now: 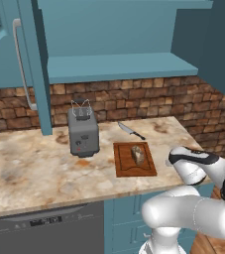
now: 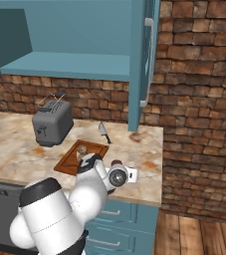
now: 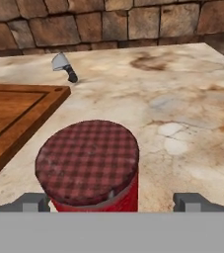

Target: Pick the bread, place it on the cutting board, pick the jam, place it on the counter, and close the cabinet.

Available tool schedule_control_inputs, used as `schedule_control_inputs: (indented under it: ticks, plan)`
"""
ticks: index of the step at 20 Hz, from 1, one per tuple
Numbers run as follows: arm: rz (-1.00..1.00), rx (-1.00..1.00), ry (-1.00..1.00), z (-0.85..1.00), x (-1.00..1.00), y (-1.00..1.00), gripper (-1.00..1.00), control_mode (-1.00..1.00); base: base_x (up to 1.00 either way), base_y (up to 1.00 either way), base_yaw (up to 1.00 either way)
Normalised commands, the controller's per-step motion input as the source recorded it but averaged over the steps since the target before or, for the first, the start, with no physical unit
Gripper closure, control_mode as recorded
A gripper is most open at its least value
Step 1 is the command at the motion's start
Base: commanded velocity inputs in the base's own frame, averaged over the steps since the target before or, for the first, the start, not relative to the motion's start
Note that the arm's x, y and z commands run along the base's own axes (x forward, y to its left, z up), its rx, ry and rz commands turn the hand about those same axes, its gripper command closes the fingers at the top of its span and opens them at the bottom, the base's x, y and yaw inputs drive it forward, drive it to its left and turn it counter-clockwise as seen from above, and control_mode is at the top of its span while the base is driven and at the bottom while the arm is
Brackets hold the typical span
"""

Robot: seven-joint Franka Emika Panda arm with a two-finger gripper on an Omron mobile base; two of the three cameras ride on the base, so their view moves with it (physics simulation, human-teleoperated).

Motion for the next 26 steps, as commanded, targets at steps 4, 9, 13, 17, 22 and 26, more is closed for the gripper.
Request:
schedule_control_inputs:
  ticks: [4, 9, 13, 17, 22, 26]
  plan:
    - [0.00, 0.00, 0.03, 0.00, -0.05, 0.00, -1.00, -1.00, 0.00, 0.00, 0.00]
    - [0.00, 0.00, 0.00, 0.00, -0.04, -0.01, -1.00, -1.00, 0.00, 0.00, 0.00]
    - [0.00, 0.00, 0.00, 0.00, -0.11, -0.08, -1.00, -1.00, 0.00, 0.00, 0.00]
    - [0.00, 0.00, -0.03, 0.00, -0.22, -0.11, -1.00, -1.00, 0.00, 0.00, 0.00]
    - [0.00, 0.00, -0.05, 0.00, -0.25, -0.12, -1.00, -1.00, 0.00, 0.00, 0.00]
    - [0.00, 0.00, -0.04, 0.00, -0.24, -0.12, -1.00, -1.00, 0.00, 0.00, 0.00]
